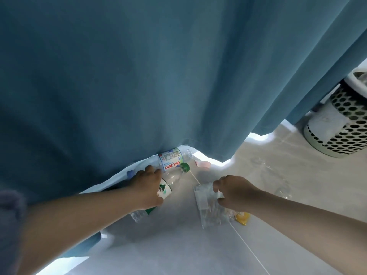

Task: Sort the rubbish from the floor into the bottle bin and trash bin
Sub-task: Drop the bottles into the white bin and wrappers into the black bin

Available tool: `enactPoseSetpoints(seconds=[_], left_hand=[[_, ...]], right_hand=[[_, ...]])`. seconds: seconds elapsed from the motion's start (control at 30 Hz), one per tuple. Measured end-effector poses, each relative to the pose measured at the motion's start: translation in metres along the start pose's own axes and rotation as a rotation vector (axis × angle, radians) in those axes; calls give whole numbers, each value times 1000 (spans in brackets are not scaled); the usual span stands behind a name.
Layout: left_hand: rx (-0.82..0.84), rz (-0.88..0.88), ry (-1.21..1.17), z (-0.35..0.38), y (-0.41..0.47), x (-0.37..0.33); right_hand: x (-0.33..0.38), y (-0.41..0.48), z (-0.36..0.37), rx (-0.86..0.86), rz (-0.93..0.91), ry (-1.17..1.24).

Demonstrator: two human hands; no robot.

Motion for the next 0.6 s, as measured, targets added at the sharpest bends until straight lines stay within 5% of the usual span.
enactPoseSetpoints(seconds=[0.27,0.6], left_hand=[[37,-16,-50,18,15,9],[103,-94,-76,58,25,0]], right_hand=[[-8,26,6,13,53,-24],[-33,98,-4,-182,190,192]])
Point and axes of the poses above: each hand's wrist, its own y-axis towards the middle knuckle, its own z-axis out of the palm, x = y × z, the point moved 8 cm from there along y, towards the middle knuckle, and after that the axes turned 1 degree about z, right-handed, at the moved point
